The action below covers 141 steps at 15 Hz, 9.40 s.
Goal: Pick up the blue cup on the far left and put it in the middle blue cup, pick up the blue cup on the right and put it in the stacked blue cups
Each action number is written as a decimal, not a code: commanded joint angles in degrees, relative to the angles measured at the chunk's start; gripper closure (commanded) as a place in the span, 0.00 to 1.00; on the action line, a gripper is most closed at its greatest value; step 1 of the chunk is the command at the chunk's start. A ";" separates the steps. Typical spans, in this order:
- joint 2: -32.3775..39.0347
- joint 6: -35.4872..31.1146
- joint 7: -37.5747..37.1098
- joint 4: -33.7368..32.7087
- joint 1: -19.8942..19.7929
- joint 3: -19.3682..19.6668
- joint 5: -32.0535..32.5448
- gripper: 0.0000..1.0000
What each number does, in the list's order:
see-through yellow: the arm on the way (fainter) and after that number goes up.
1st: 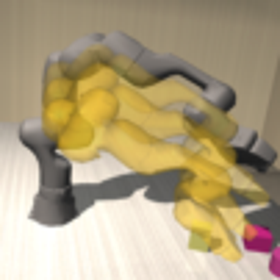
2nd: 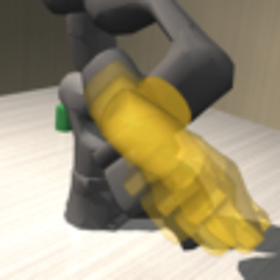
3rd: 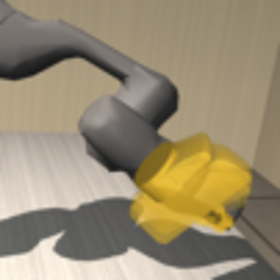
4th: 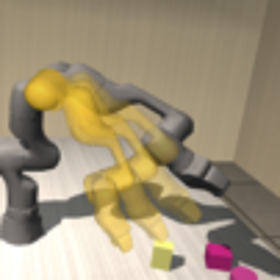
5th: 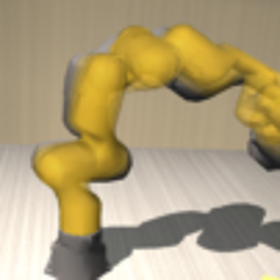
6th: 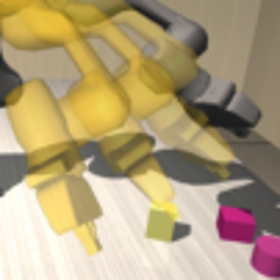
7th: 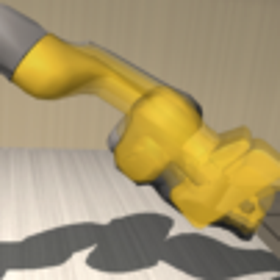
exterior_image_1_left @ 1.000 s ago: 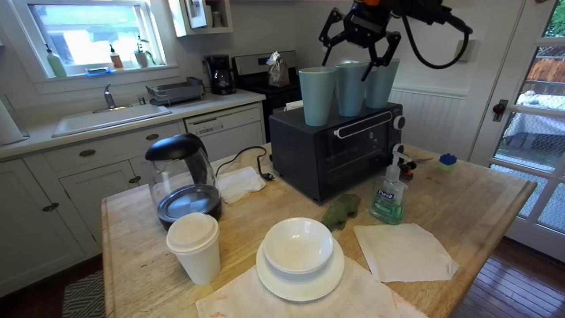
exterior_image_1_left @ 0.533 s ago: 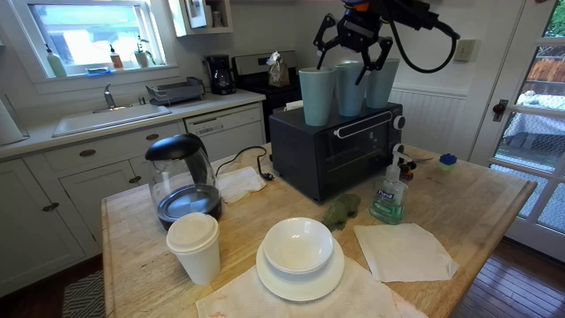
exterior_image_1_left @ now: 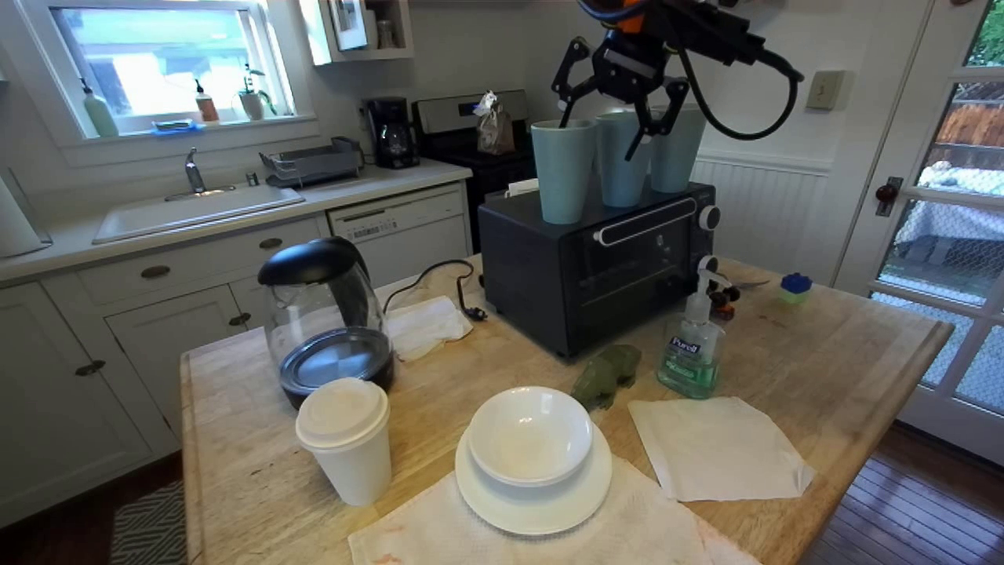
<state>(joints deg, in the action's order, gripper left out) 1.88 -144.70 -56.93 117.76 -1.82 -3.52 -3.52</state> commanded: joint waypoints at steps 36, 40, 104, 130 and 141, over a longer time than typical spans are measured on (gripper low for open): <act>-5.69 19.11 -0.15 -11.60 0.80 1.95 -0.84 0.99; -5.44 16.88 -0.52 -9.55 0.93 1.81 -1.19 0.95; 1.80 29.91 31.27 -23.71 -2.13 8.30 4.07 0.99; 2.78 25.97 27.36 -23.51 -2.13 9.34 4.12 0.00; 1.91 23.83 20.37 -22.87 -3.19 11.24 7.34 0.00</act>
<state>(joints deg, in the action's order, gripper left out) 5.03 -121.08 -34.14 94.18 -4.38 7.11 2.94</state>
